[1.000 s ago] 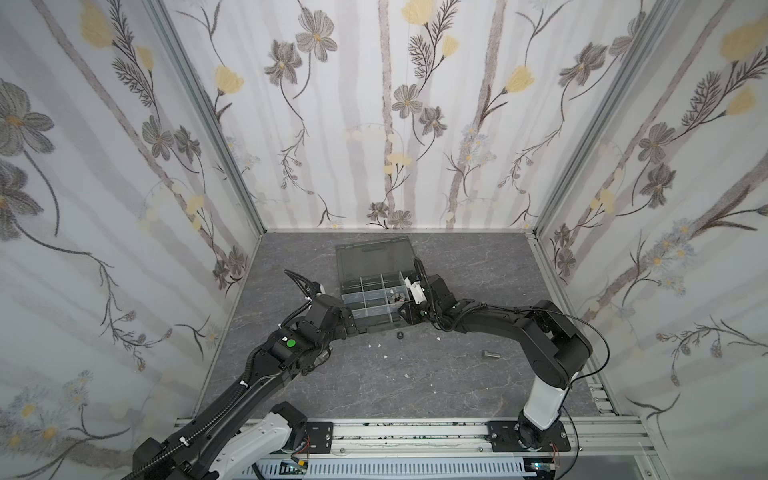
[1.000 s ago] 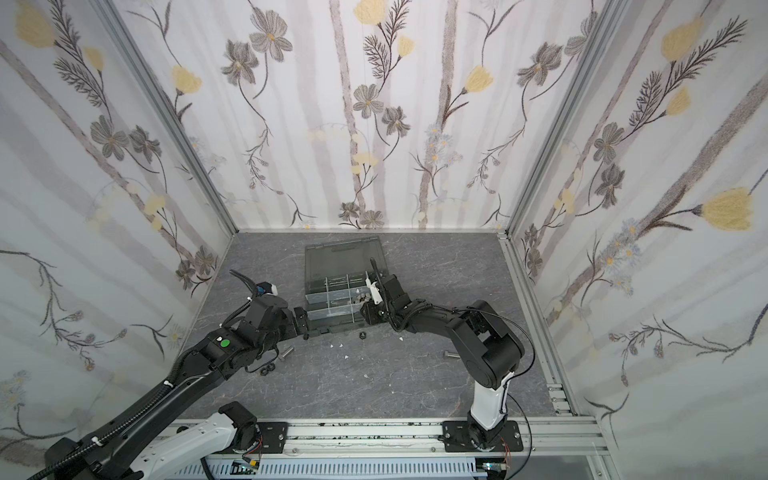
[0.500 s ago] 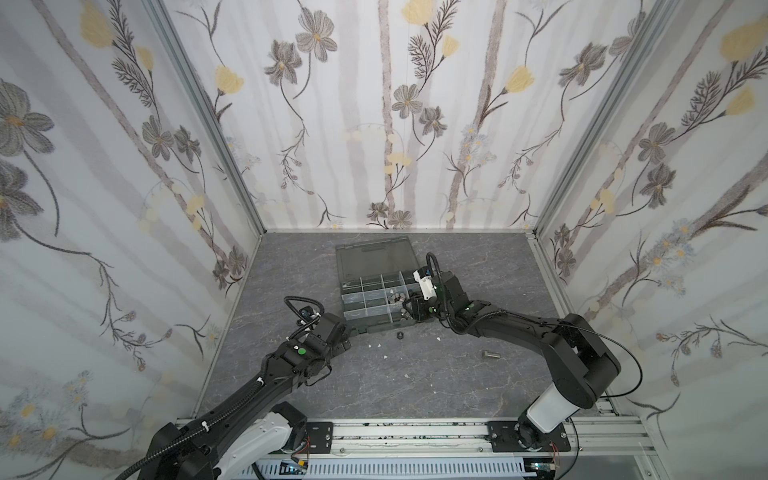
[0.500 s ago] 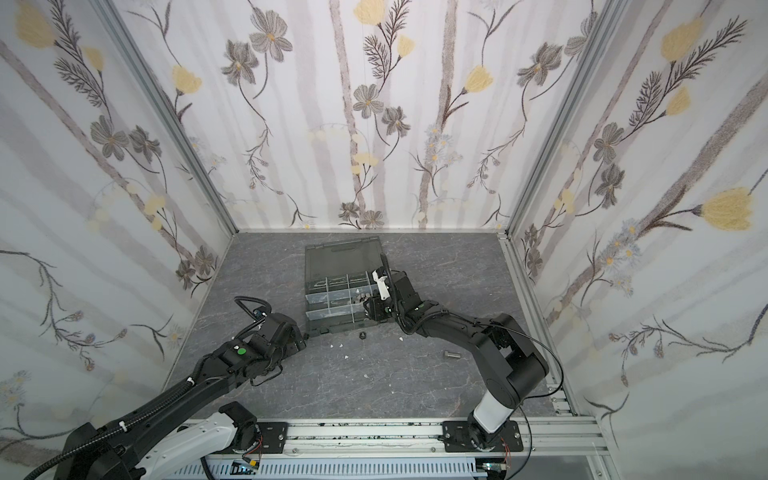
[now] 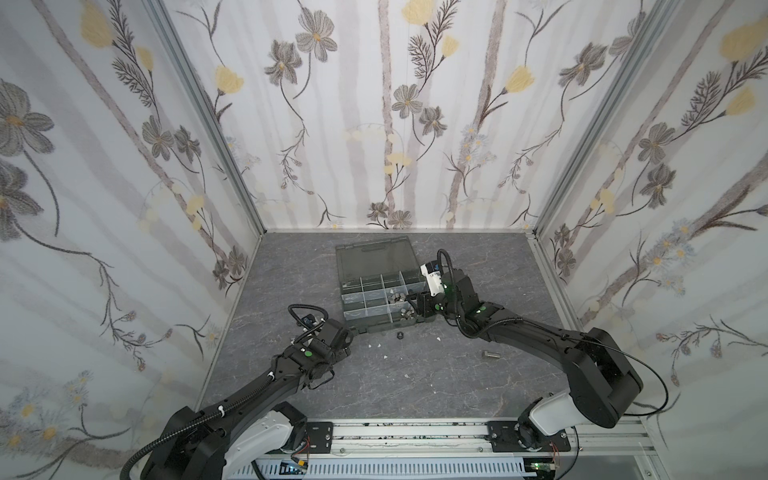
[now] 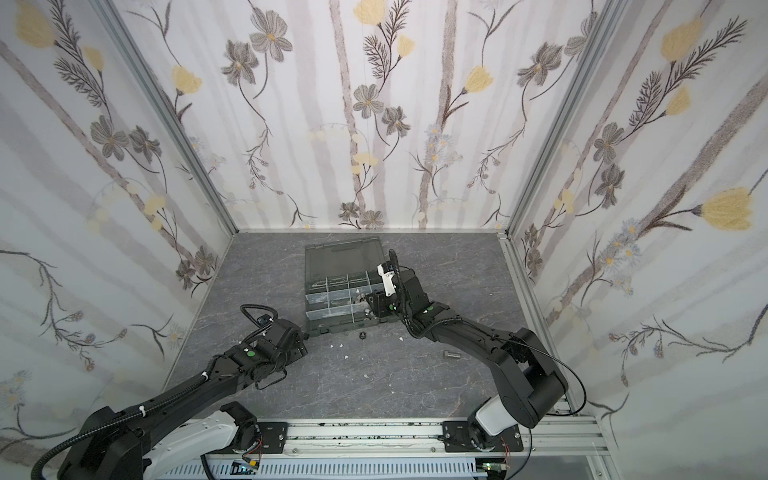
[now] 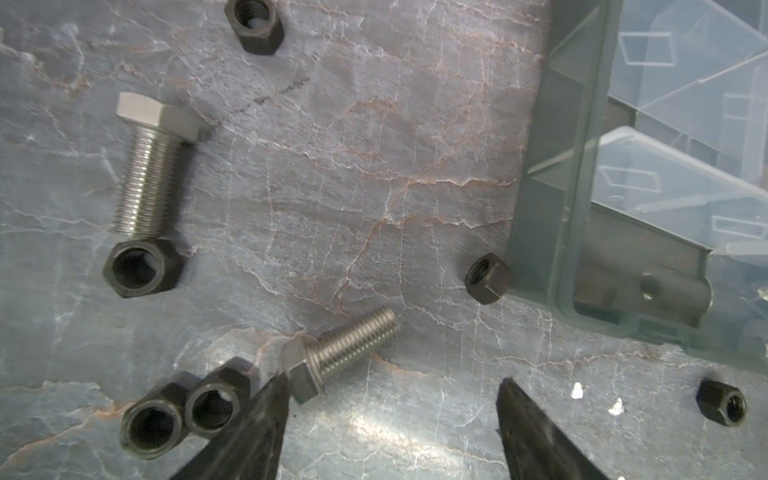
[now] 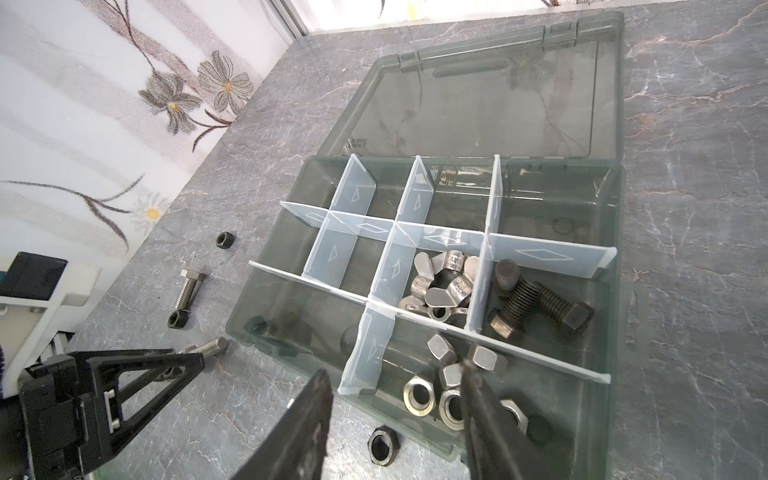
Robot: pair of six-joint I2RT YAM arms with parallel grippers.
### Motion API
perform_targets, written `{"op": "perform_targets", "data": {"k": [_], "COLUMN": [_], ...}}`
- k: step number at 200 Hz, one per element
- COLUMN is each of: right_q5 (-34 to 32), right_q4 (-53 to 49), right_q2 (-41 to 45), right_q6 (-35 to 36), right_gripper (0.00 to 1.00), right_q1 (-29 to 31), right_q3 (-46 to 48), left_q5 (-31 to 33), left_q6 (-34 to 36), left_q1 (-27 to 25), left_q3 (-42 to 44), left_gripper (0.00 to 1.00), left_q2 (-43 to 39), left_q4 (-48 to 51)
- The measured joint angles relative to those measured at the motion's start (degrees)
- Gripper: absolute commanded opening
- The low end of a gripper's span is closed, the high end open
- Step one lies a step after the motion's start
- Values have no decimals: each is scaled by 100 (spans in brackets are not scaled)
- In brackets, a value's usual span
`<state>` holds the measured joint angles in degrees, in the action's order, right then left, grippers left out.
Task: Sort the screws and nuts into containers
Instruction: 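Drop the nut in the nearest compartment while the left reaches a silver bolt, then close the left gripper on the silver bolt beside the box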
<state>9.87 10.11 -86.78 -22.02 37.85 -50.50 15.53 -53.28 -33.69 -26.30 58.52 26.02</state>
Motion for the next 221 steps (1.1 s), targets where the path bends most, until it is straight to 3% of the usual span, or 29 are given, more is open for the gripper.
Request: {"op": "perform_targets", "data": {"k": [44,86,113,183,221], "right_q5": [0,-20,-20,-20,-20], "right_q4": [-2,-2,0,0,0], "right_q2": [9,9,9,9,9], "right_q6": [0,0,0,0,2], "right_gripper": [51,51,51,51,51], "right_q1": [0,0,0,0,-4], "right_q3": [15,24,33,61,70], "left_q5": [-103,-142,-136,254,295], "left_q6": [39,42,42,190,332], "left_q1": [0,4,4,157,269], "left_q3": [63,179,223,223,216], "left_gripper": [71,76,71,70,59], "left_q2": [203,326,393,610,839], "left_q4": [-247,-352,-393,-466,-664]}}
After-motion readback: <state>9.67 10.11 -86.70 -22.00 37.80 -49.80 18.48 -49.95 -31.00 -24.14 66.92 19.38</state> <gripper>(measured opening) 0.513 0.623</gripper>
